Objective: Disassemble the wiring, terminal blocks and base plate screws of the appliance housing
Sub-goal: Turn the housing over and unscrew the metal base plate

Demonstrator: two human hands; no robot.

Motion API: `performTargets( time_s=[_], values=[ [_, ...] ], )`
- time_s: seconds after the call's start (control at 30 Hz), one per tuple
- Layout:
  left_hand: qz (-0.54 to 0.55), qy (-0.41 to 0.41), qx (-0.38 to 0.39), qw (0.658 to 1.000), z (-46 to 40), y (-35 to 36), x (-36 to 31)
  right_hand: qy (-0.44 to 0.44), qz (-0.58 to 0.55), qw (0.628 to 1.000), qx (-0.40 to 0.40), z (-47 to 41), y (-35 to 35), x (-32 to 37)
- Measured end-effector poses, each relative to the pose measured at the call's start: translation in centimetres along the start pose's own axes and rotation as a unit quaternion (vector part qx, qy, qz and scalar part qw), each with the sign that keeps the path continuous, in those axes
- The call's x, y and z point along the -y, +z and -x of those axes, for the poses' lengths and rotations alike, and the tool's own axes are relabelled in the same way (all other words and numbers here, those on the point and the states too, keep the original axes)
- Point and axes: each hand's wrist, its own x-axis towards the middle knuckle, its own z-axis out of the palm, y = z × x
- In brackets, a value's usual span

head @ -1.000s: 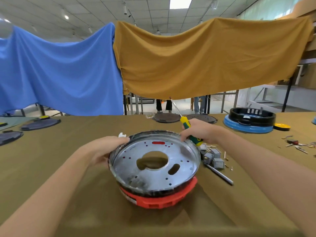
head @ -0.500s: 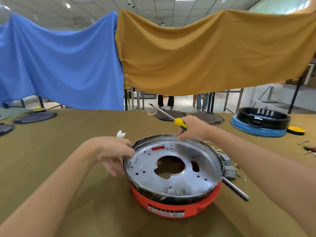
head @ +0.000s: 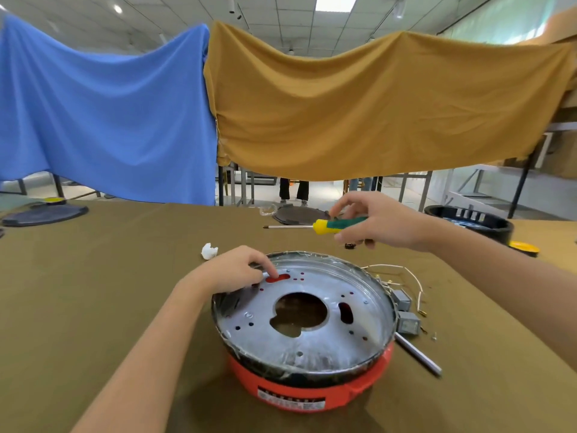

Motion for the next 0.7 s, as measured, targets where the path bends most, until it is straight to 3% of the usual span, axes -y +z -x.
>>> performTargets(
  time_s=[0.13,0.27,0.7],
  values=[
    [0.004,0.014,-0.019,1.000,-0.1,0.1,0.2,-0.029,-0.045,0.998,-0.045,0.3,-0.2,0.1],
    [0.012,0.014,-0.034,0.999,-0.3,0.3,0.6,-0.022,0.000,0.997,-0.077,0.0,-0.2,0.3],
    [0.008,0.025,0.004,1.000,-0.4,0.4,0.5,-0.030,0.073,0.996,-0.048,-1.7,-0.9,0.7]
  ],
)
